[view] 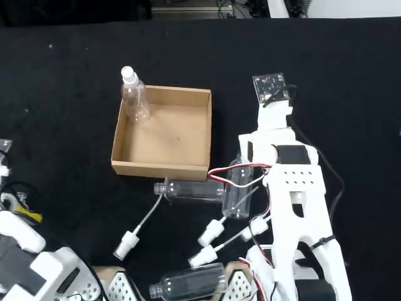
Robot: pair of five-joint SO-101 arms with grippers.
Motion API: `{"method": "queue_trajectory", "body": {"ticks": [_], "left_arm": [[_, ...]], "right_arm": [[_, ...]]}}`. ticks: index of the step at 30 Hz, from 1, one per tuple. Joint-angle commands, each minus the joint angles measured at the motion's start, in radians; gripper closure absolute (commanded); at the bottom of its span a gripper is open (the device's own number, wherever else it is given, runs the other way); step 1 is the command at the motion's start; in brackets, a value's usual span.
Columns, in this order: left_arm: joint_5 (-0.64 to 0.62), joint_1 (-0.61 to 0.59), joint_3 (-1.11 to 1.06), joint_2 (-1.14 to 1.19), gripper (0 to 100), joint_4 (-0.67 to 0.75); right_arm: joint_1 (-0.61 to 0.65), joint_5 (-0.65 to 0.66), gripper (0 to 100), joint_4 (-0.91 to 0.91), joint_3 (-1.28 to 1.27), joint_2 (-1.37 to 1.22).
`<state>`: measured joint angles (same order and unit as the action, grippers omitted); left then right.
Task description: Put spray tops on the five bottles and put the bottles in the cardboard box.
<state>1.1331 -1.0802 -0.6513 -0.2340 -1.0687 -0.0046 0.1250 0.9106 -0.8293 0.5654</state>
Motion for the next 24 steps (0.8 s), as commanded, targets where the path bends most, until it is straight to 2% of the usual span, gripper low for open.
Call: {"method": "queue_trajectory", "body": {"ticks": [1, 6, 11, 14, 20, 24], "left_arm": [[0.023, 0.028, 0.056, 0.028, 67, 0.015], [0.092, 0.019, 0.054, 0.077, 67, 0.049], [0.098, -0.002, 0.030, 0.104, 67, 0.158], [0.098, -0.004, 0.013, 0.100, 67, 0.163], [0.239, -0.016, -0.067, 0.064, 67, 0.163], [0.279, -0.031, -0.082, 0.038, 67, 0.169]], "right_arm": [[-0.017, -0.009, 85.8, 0.002, 0.007, 0.044], [-0.017, -0.009, 85.8, 0.002, 0.007, 0.044], [-0.017, -0.009, 85.8, 0.002, 0.007, 0.044], [-0.017, -0.009, 85.8, 0.002, 0.007, 0.044], [-0.017, -0.009, 85.8, 0.002, 0.007, 0.044], [-0.017, -0.009, 85.8, 0.002, 0.007, 0.044]]}}
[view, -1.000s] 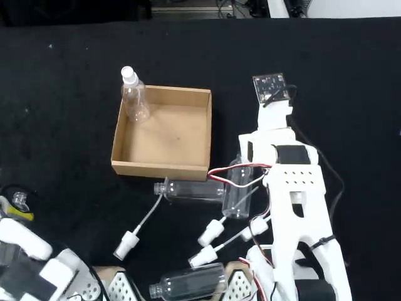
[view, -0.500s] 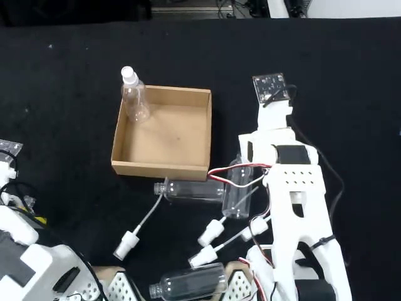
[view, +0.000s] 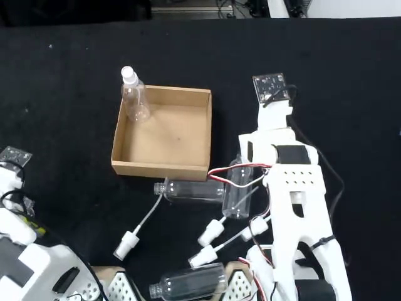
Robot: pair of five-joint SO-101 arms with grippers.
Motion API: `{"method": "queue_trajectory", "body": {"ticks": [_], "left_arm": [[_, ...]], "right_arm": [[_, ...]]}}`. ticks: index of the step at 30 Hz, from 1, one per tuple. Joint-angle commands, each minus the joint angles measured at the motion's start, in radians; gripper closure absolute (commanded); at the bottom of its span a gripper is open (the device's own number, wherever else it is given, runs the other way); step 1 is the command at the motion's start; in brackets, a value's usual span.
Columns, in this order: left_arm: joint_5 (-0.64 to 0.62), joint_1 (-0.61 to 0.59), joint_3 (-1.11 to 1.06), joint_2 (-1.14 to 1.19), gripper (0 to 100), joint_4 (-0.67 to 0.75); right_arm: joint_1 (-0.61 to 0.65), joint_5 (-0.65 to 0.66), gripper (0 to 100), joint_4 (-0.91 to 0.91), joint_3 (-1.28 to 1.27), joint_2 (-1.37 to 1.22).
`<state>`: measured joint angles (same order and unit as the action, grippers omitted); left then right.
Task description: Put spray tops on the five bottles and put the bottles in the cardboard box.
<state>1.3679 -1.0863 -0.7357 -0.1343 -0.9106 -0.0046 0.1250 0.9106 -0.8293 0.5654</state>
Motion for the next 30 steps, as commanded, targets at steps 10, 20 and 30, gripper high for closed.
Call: {"method": "queue_trajectory", "body": {"ticks": [10, 20, 30], "left_arm": [[0.037, -0.002, 0.013, -0.066, 86, -0.098], [-0.264, 0.071, 0.024, -0.269, 97, -0.241], [-0.439, -0.090, 0.084, -0.224, 97, -0.250]], "right_arm": [[-0.017, -0.009, 85.8, 0.003, 0.007, 0.044], [0.011, 0.106, 85.8, 0.282, 0.191, 0.053], [0.540, 0.488, 85.6, 0.677, 0.369, 0.045]]}}
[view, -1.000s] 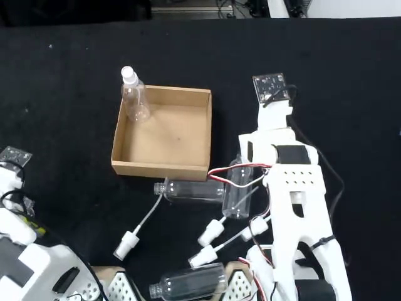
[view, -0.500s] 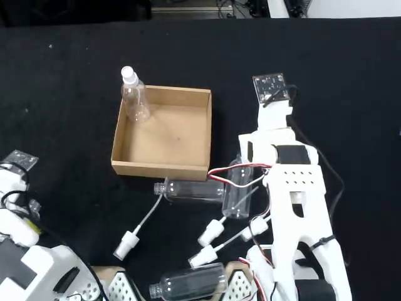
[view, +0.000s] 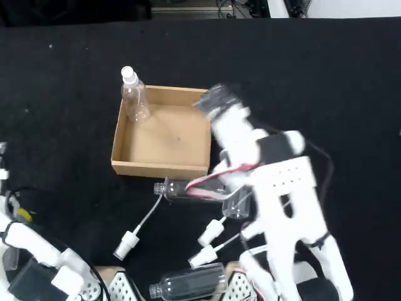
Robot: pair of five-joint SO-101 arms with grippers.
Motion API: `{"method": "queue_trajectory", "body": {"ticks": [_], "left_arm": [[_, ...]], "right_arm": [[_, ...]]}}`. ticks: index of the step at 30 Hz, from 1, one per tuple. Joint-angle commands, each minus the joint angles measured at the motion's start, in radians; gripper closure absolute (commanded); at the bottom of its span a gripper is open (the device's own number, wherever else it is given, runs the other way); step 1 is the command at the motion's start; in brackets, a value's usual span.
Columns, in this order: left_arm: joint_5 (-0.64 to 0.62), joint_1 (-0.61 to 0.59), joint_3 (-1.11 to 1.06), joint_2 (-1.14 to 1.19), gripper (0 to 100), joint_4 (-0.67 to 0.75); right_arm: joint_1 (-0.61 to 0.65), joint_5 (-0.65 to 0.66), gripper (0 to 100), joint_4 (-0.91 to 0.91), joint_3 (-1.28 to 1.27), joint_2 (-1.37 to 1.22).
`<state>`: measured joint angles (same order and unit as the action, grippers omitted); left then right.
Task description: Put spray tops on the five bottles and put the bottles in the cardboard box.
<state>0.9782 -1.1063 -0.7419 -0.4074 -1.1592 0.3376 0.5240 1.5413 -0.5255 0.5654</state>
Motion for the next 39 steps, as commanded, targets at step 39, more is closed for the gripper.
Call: {"method": "queue_trajectory", "body": {"ticks": [39], "left_arm": [[-0.094, -0.418, 1.471, 1.073, 97, -0.522]], "right_arm": [[0.852, 0.187, 74.5, -0.509, -0.004, -0.567]]}}
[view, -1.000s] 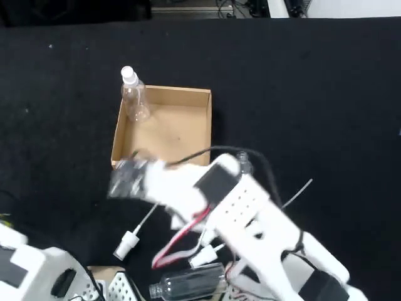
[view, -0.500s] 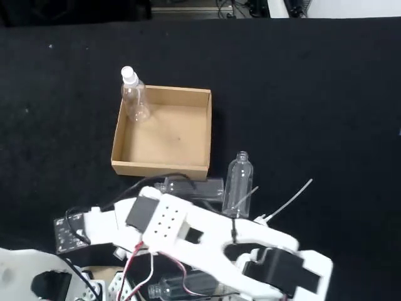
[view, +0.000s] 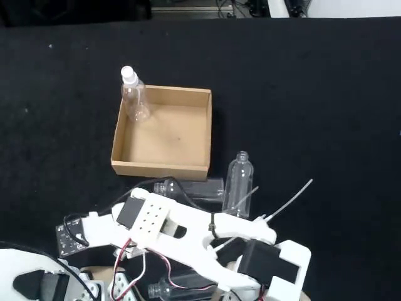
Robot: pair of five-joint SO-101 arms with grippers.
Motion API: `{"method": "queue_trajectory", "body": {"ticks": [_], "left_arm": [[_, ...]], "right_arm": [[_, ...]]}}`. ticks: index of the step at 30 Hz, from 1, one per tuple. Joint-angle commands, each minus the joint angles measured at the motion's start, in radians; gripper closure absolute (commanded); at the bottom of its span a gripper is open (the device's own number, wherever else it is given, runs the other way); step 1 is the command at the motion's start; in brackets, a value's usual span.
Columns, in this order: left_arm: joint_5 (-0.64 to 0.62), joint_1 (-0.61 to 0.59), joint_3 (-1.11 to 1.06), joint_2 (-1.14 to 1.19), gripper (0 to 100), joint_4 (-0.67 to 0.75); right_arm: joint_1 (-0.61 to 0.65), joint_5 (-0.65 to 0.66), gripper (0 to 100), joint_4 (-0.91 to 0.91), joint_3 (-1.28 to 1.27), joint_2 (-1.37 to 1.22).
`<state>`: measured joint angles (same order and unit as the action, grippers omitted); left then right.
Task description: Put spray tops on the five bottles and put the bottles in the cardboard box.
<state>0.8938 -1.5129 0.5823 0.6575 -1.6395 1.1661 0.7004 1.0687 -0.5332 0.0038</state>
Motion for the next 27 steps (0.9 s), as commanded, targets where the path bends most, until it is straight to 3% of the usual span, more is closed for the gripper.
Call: {"method": "queue_trajectory", "body": {"ticks": [1, 15, 18, 21, 27], "left_arm": [[-0.009, -0.013, 0.165, 0.014, 97, -0.049], [-0.009, -0.016, 0.216, 0.018, 97, -0.083], [-0.009, -0.016, 0.216, 0.018, 97, -0.083], [-0.009, -0.015, 0.216, 0.020, 97, -0.083], [-0.006, -0.015, 0.216, 0.018, 97, -0.083]], "right_arm": [[0.028, 0.011, 74.5, -0.041, 0.007, -0.013], [0.078, 0.002, 74.9, -0.147, 0.010, -0.145], [0.060, 0.000, 80.0, -0.144, 0.025, -0.145], [0.008, -0.012, 86.3, -0.117, 0.065, -0.145], [-0.058, -0.071, 86.7, 0.055, 0.200, -0.145]]}}
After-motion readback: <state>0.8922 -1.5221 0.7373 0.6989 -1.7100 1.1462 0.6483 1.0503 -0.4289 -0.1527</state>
